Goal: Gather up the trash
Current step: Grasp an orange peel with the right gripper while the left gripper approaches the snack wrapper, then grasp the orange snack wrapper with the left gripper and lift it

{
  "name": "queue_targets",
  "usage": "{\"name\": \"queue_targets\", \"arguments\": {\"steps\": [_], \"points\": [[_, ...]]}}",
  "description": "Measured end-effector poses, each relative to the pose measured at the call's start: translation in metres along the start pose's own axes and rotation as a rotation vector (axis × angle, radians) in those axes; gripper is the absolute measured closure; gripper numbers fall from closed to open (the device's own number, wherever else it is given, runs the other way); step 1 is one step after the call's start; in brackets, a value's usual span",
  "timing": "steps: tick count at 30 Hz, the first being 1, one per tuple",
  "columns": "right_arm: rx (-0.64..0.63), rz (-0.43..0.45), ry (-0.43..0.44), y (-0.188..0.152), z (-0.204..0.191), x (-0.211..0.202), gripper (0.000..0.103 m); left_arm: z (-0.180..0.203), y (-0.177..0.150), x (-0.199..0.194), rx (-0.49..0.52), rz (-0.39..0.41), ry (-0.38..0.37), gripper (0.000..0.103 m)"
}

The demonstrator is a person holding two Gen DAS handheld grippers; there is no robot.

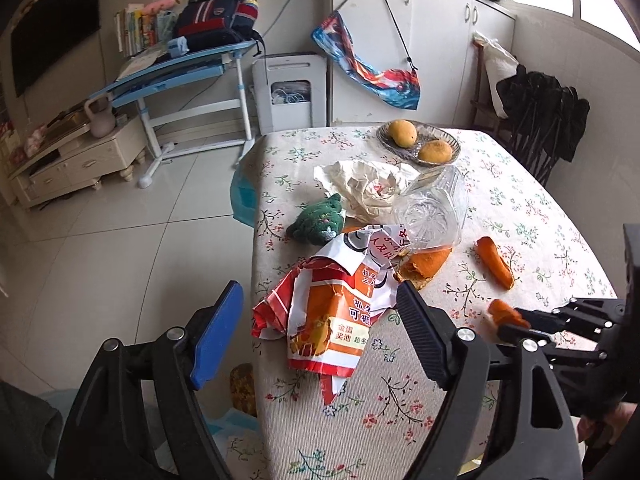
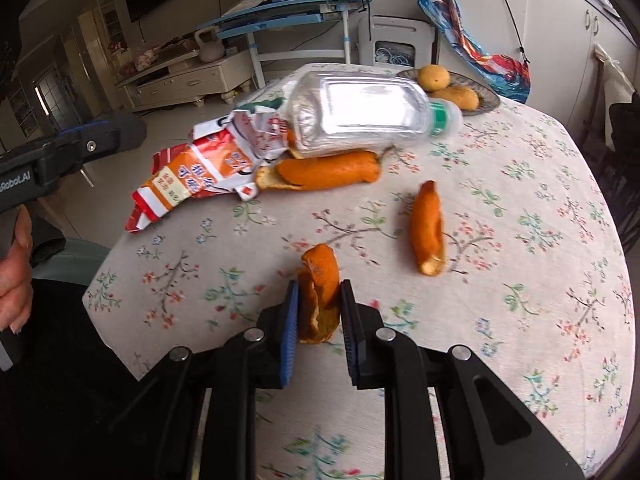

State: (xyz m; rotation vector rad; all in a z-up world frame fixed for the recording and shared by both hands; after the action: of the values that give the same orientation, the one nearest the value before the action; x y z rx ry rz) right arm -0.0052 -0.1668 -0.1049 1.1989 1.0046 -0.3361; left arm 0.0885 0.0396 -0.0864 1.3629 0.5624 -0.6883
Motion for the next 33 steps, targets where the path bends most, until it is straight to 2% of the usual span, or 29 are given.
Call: {"name": "queue_targets", "arguments": {"steps": [3,7,11,14,15,16,19,21,24,26,28,30,33], "points": [[0.065,0.003,-0.014,-0.008,0.019,-0.007,0.082,0.005,0.004,0.021,0.050,-0.049,-0.007,0.026],[0.103,0.012,-0.015,-0.009,0.031,-0.008,0.082,0.006,0.003,0.052,0.111,-0.112,0.048,0.025],[0.123,0.008,-0.006,-0.012,0.032,-0.005,0.081,0.014,-0.003,0.064,0.116,-0.158,0.016,0.027],[0.126,0.005,0.001,-0.016,0.039,-0.006,0.079,0.021,-0.009,0.062,0.111,-0.179,-0.012,0.044],[0.128,0.008,0.000,-0.017,0.040,-0.007,0.079,0.020,-0.010,0.061,0.095,-0.191,-0.024,0.054],[0.130,0.009,-0.002,-0.017,0.041,-0.007,0.079,0.018,-0.011,0.059,0.063,-0.204,-0.042,0.060],[0.142,0.016,-0.008,-0.018,0.044,-0.010,0.077,0.013,-0.018,0.047,-0.059,-0.271,-0.162,0.072],[0.148,0.018,-0.011,-0.019,0.046,-0.010,0.075,0.012,-0.024,0.037,-0.091,-0.291,-0.217,0.073],[0.151,0.023,-0.007,-0.019,0.047,-0.011,0.067,0.011,-0.029,0.035,-0.076,-0.272,-0.182,0.070],[0.146,0.027,-0.006,-0.017,0.045,-0.010,0.056,0.010,-0.028,0.038,-0.056,-0.248,-0.133,0.058],[0.139,0.030,-0.008,-0.017,0.044,-0.010,0.053,0.012,-0.020,0.037,-0.028,-0.179,-0.073,0.039],[0.141,0.033,-0.007,-0.016,0.044,-0.009,0.051,0.020,-0.014,0.036,0.013,-0.136,-0.067,0.031],[0.144,0.032,-0.006,-0.016,0.044,-0.007,0.051,0.029,-0.011,0.047,0.051,-0.149,-0.056,0.028]]}}
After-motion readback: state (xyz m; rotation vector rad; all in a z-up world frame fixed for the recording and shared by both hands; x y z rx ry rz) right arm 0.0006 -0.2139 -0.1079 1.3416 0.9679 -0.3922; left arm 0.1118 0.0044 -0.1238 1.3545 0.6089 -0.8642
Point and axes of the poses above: each gripper's, at about its wrist camera, not at the fingertips, and x roughly the way its jaws point, z to its right, y to its top, the point moved 7 cm from there along x, roughly the way its jaws point, and after that the axes turned 13 degrees about -x, right-handed, at the moved point
